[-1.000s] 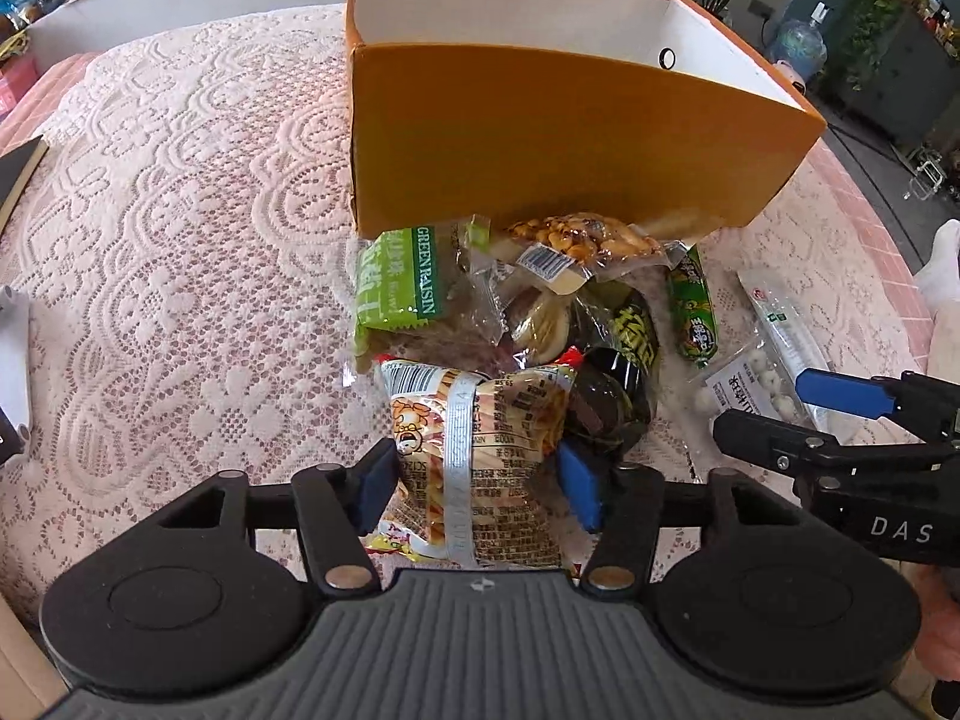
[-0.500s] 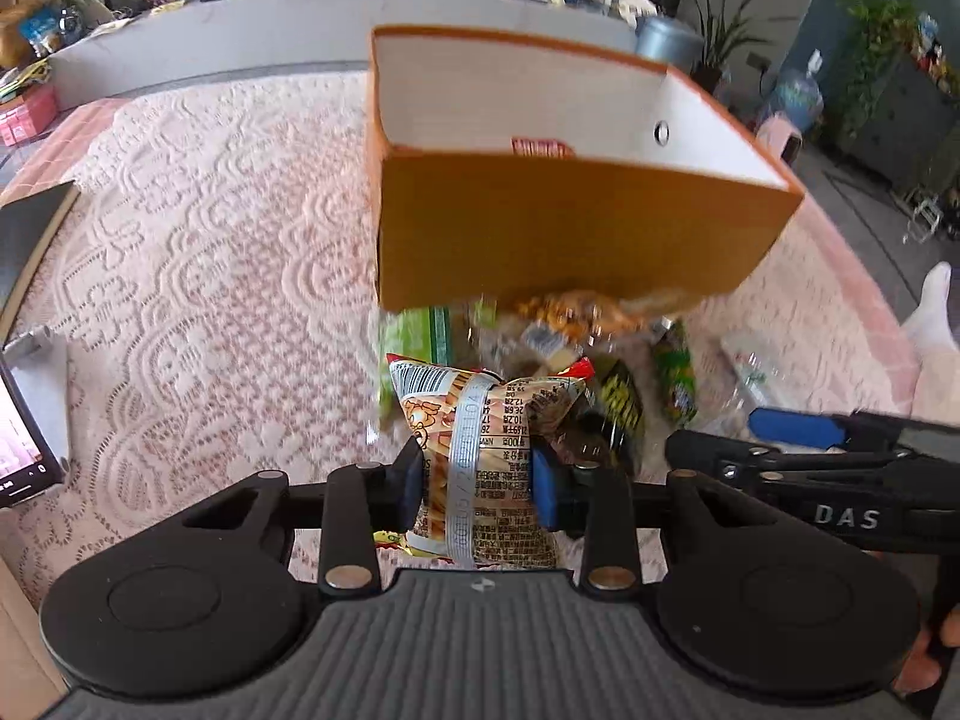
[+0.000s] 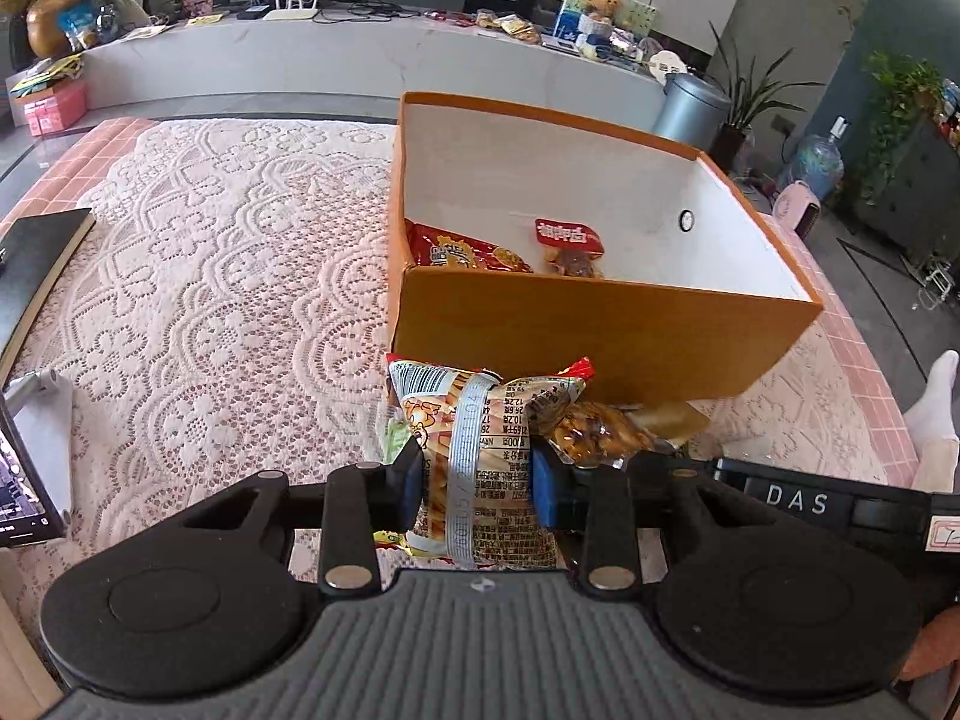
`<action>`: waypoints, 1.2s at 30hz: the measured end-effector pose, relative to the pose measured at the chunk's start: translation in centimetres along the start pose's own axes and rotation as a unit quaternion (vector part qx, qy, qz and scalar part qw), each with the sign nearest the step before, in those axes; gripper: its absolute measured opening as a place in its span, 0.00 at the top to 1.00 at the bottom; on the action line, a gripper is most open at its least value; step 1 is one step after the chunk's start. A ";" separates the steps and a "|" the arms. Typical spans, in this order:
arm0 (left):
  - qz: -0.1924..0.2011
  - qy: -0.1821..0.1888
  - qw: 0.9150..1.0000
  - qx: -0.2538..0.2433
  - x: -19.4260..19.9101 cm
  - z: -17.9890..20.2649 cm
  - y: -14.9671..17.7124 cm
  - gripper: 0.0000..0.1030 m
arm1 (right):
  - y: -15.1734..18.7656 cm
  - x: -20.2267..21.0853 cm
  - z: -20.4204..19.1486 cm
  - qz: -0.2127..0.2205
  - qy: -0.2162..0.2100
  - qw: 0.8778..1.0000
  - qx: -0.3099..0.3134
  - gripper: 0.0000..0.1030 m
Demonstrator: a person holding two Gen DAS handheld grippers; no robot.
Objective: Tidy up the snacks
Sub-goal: 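Lift the nut bag and golden snack bag and carry them over the box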
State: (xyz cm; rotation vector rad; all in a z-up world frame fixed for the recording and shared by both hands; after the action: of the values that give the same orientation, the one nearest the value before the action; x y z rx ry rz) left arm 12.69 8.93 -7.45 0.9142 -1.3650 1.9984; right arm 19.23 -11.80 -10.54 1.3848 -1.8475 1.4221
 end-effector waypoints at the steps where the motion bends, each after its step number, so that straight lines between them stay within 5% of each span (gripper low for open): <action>1: -0.001 -0.001 1.000 0.001 -0.2 0.0 0.0 0.62 | -0.2 -0.3 -0.1 -0.002 -0.002 1.000 -0.003 0.21; 26: -0.015 -0.002 1.000 0.018 -1.9 -0.9 -0.3 0.62 | -2.1 -6.2 -0.6 -0.039 -0.047 0.997 -0.056 0.48; 36: -0.008 -0.006 1.000 0.017 -1.5 -0.8 -0.3 0.62 | -2.2 -4.5 -1.7 -0.019 -0.044 0.999 -0.025 0.54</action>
State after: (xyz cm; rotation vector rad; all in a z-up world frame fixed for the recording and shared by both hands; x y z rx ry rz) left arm 13.65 9.70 -8.68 0.9517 -1.3309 2.0116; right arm 22.66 -8.22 -12.38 1.4721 -1.8876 1.3051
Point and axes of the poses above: each gripper's, at about its wrist camera, not at the fingertips, and x roughly against the way its jaws point, z to its right, y to its underside, the point moved 4 cm from there along -x, roughly the way its jaws point, and after that the axes turned 6 degrees about x, right-handed, at the moved point
